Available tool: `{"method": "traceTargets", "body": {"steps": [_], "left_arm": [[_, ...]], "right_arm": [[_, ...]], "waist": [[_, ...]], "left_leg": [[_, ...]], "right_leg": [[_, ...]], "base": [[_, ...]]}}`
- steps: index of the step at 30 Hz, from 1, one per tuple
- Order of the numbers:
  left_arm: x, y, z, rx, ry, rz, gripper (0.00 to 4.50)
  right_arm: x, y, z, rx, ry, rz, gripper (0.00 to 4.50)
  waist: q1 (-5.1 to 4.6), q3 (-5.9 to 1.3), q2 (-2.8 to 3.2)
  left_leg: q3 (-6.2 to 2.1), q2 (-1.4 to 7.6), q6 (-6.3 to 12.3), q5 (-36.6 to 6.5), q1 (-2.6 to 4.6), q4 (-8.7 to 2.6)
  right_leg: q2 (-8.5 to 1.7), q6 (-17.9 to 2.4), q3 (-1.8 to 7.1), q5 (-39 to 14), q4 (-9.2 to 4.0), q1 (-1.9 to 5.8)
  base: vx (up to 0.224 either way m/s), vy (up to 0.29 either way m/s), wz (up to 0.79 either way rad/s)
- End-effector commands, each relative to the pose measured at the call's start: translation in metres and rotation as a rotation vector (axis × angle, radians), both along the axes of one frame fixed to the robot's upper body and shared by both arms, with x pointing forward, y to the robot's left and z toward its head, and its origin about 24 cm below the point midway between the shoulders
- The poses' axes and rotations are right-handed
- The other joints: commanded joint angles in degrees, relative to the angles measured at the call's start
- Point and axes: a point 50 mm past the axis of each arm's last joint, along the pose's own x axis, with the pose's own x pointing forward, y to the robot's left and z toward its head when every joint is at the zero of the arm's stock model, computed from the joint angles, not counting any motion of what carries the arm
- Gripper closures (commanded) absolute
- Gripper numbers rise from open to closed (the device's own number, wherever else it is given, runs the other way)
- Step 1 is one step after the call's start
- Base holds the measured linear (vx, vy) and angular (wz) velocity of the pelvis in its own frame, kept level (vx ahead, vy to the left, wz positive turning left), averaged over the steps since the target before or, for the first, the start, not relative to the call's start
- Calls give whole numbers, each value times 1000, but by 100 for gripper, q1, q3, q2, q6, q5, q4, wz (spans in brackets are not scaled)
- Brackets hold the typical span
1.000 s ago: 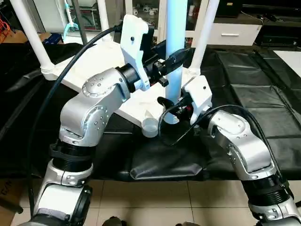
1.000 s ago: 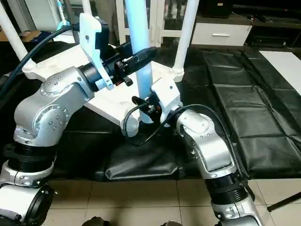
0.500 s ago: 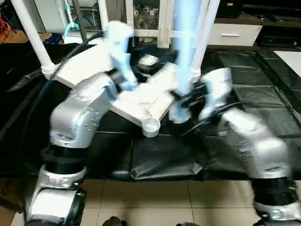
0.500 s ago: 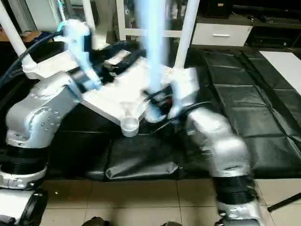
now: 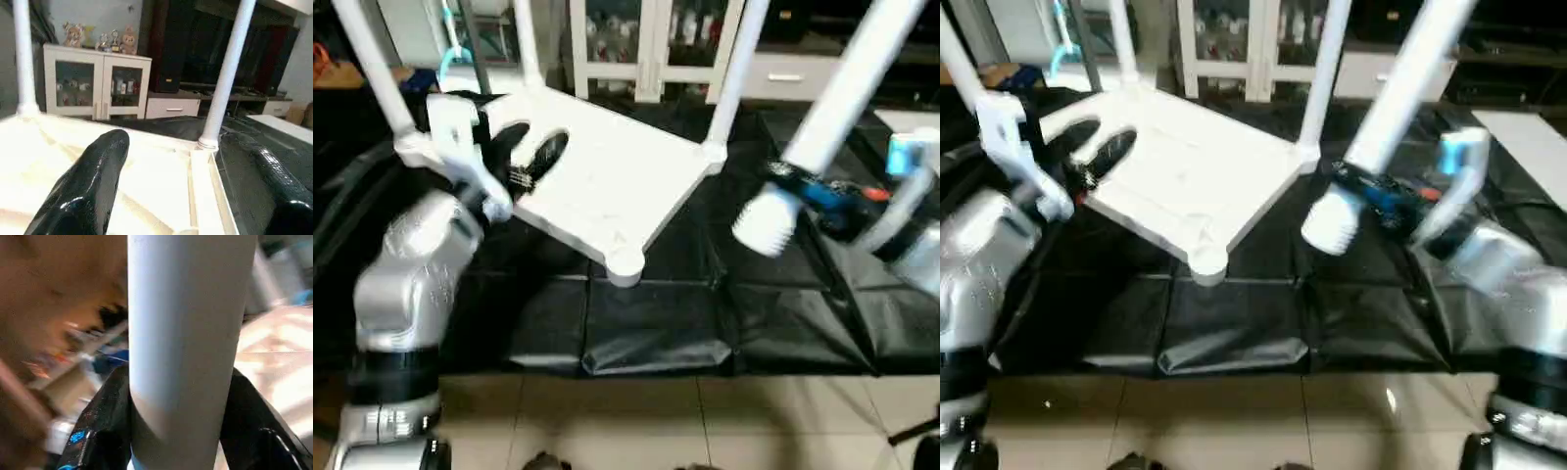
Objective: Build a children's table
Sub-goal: Pick table leg
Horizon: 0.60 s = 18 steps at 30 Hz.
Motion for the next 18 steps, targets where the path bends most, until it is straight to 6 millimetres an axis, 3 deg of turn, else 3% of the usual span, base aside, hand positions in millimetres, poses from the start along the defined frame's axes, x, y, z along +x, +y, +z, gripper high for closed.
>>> {"method": "traceTargets", "body": {"steps": [1,2,3,4,6,7,9,10,11,12,13,16,18], "left_arm": [[-1,-10,7,2,-30,-31,106],[-1,-15,10,-34,-37,-37,106],[0,-19,13,-57,-42,-37,106],[0,-21,14,-71,-44,-36,106],[3,-25,16,-46,-58,-46,106],[7,-30,18,-21,-73,-65,106],[13,-34,23,-13,-90,-78,106],[21,-38,29,-12,-112,-69,106],[24,-40,33,-6,-123,-61,106],[30,-44,43,-4,-138,-47,106],[34,-49,52,1,-150,-44,106],[36,-79,69,143,-199,-135,106],[34,-94,75,190,-219,-199,106]], "right_arm": [[-3,-3,11,63,-26,48,264],[-7,-5,10,116,-13,90,264],[-11,-9,11,146,-7,119,264],[-13,-11,12,164,-5,137,264],[-17,-12,13,181,-13,161,264],[-20,-12,16,181,-23,178,264],[-21,-9,20,168,-35,187,264],[-18,-5,18,116,-35,150,264],[-16,-3,16,84,-33,123,264],[-12,4,8,-73,-35,59,264],[-9,10,2,-210,-51,12,264],[3,26,-12,-401,-90,-91,264],[8,30,-15,-423,-100,-123,264]], "waist": [[27,-471,-48],[14,-465,-74],[30,-470,-52],[31,-466,-82],[54,-458,-78],[51,-459,-24],[76,-470,-58],[91,-475,-34],[92,-475,-57],[134,-478,58],[124,-470,-52],[115,-475,-39],[109,-473,-55]], "left_leg": [[51,56,21,-1189,192,-422],[39,57,-57,-1217,166,-439],[36,58,-113,-1280,184,-433],[37,56,-119,-1320,185,-434],[38,41,-141,-1403,172,-436],[27,32,-169,-1432,169,-440],[29,22,-188,-1467,178,-434],[18,21,-201,-1438,171,-437],[19,20,-238,-1434,162,-434],[-10,28,-297,-1448,174,-446],[-6,23,-364,-1491,144,-445],[-38,22,-429,-1506,124,-464],[-22,15,-368,-1550,139,-452]], "right_leg": [[-150,-990,89,-1771,-424,222],[-147,-941,79,-1829,-421,236],[-150,-924,84,-1829,-422,230],[-151,-925,79,-1841,-439,231],[-148,-857,80,-1929,-471,234],[-143,-799,77,-1942,-488,234],[-142,-652,69,-2139,-505,227],[-155,-646,68,-2148,-503,235],[-149,-568,64,-2218,-515,226],[-172,-564,61,-2209,-492,222],[-161,-432,53,-2263,-531,227],[-194,-376,37,-2450,-521,226],[-183,-515,45,-2360,-512,203]], "base": [[0,0,0],[0,0,0],[0,0,0],[0,0,0],[0,0,0],[0,0,0],[0,0,0],[0,0,0],[0,0,0],[0,0,0],[0,0,0],[0,0,0],[0,0,0]]}}
